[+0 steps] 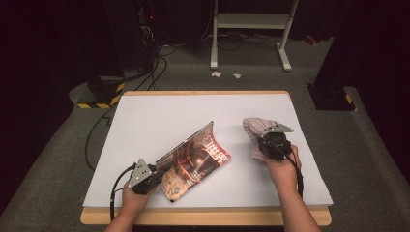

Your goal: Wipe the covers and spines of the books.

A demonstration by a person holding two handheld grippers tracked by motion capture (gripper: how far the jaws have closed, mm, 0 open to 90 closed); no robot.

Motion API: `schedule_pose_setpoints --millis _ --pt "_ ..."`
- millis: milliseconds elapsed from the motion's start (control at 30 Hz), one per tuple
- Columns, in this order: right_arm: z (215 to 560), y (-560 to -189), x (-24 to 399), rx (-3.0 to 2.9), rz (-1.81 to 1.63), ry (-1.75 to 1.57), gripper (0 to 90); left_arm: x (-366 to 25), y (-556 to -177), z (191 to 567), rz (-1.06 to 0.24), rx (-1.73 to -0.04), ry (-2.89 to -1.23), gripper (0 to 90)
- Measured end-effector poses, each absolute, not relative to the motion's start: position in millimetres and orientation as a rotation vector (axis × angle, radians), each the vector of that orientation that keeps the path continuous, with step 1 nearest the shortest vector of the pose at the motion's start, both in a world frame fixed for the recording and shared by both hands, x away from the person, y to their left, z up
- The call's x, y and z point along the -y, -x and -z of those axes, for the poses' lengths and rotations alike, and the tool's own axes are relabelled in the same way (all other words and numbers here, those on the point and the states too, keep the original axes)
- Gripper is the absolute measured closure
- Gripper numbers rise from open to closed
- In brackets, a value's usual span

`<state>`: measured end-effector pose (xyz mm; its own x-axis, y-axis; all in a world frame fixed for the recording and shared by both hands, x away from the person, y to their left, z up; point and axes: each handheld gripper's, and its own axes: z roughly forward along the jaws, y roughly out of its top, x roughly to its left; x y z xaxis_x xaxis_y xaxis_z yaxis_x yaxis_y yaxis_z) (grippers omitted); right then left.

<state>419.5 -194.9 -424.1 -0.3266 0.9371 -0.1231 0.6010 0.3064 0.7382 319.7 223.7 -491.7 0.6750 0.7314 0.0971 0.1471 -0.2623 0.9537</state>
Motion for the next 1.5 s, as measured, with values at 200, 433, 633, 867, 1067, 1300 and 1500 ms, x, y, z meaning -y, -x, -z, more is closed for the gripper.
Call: schedule_pose_setpoints --millis 200,433,633,867,1067,1300,1500 --pt "446.7 -411.0 204.9 -2.045 -0.794 -1.404 68.1 -223.6 -319.7 491.8 -0.657 -0.707 -1.777 83.3" --pt "474.8 -409.9 205.3 -2.081 -0.739 -1.437 66.1 -223.6 -320.0 492.0 -0.655 -0.714 -1.775 83.3" --pt "489.8 -409.0 208.2 -2.077 -0.755 -1.457 63.0 -223.6 -319.9 492.1 -0.655 -0.716 -1.776 83.3" --pt "488.5 -408.1 208.1 -2.063 -0.755 -1.461 52.0 -223.8 -320.2 492.2 -0.653 -0.72 -1.778 83.3" --pt "481.3 -406.4 210.2 -2.046 -0.784 -1.46 40.5 -224.2 -321.0 492.7 -0.647 -0.726 -1.777 83.2" --pt "459.3 -399.9 206.9 -2.021 -0.839 -1.406 36.7 -224.2 -321.1 492.7 -0.647 -0.727 -1.777 83.2" --pt "435.0 -388.1 191.4 -2.021 -0.913 -1.318 36.6 -224.3 -321.1 492.6 -0.646 -0.727 -1.778 83.2"
